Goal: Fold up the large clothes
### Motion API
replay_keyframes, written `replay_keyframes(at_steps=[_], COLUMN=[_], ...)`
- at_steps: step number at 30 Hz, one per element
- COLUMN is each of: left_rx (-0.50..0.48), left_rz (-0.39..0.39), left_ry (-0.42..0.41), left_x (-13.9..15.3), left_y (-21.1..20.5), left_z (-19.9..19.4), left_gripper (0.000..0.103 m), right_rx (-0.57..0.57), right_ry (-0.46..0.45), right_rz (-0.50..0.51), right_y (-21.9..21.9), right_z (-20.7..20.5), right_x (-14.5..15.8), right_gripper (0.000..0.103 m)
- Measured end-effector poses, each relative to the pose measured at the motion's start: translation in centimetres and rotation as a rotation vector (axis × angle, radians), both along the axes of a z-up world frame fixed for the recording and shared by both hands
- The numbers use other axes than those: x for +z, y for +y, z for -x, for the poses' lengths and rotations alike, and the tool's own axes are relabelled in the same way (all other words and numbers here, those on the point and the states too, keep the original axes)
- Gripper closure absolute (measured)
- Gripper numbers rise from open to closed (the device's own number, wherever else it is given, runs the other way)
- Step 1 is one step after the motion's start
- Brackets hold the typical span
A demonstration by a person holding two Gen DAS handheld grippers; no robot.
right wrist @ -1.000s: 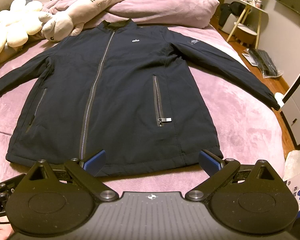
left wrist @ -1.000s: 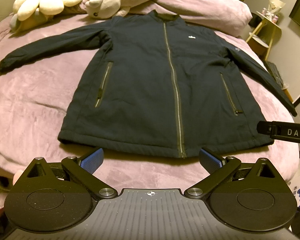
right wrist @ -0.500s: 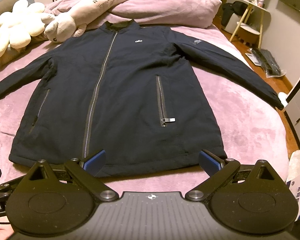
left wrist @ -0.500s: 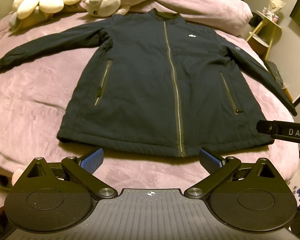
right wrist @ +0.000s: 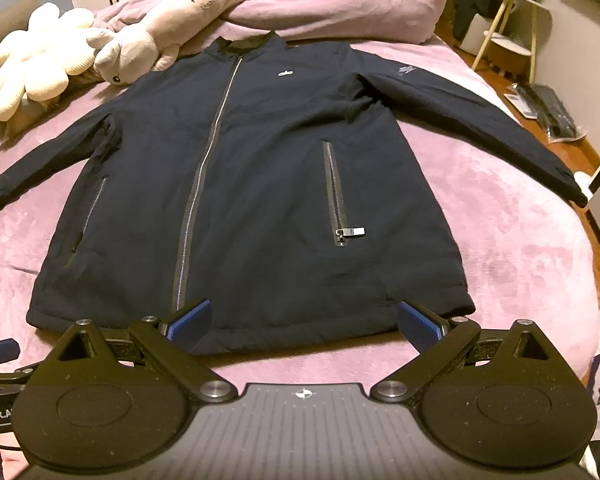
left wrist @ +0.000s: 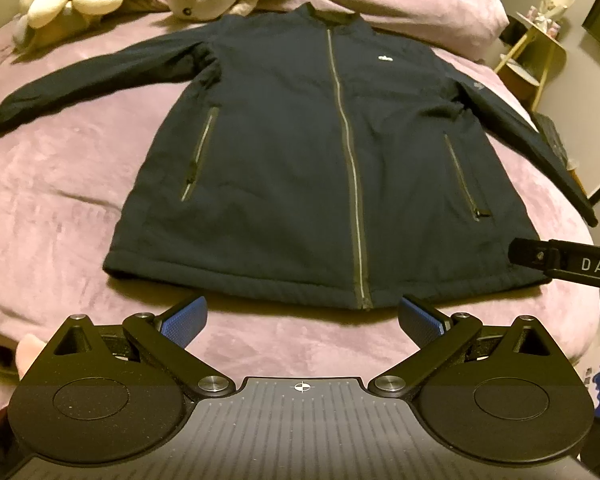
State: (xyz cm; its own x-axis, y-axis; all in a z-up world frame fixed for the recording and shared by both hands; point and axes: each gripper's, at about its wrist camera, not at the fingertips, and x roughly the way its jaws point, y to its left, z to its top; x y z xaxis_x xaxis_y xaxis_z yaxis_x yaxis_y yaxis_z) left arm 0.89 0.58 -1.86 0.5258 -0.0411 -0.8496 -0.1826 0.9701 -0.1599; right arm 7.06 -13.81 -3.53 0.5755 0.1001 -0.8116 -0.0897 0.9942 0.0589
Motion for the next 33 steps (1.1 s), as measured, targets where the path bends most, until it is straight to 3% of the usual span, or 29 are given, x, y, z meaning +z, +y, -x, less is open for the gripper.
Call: replay_keyframes(at_steps=[7,13,18,22,24,26,28,33], left_rx=[0.004,0.029,0.052,0.115,0.126,0.126,0.121,0.147], left_rz=[0.015,-0.012,-0.050,-0.067,-0.088,-0.129,-0.164,-0.170], left_ry=[0.006,-0.086,-0.098,-0.090,-0.092,-0.089,-0.099,-0.087], left_x=[-0.5,-0.6,-1.5,-2.9,-3.7,-4.5,-5.2,-7.3], left_y=[0.3,1.2,2.2,2.9,3.0,2.8,2.6,3.0], left_z=[-0.9,-2.6,-6.5,-10.2,-12.1,-13.9,-15.2,-17.7], left_gripper=[0.000,0.000,0.000,0.000,0.000,0.000,0.000,0.000], right_rx=[0.017,-0.022,-0.241,-0.519,-0.653,-0.756,-0.855,-1.019], right_ry=[-0.041,-0.325,-0.393,-0.363,-0.334,-0.305,-0.262,-0.314], right_rz=[-0.114,-0.407,-0.627,-0.867,-0.922,-0.953,-0.953,-0.995], right_y=[-1.4,-7.9,-16.2,-24.3,-27.5,-30.3,-32.1,-35.3], right_z=[-0.5,-1.8,-6.5,-11.3,-13.5,-15.5,-17.1,-18.8], right_x=[-0.5,0.3,-0.6,-5.2,-8.1,-11.0,-13.2,-16.2], right_gripper=[0.004,0.004,0.004,0.005,0.015,0.041,0.054,0.059])
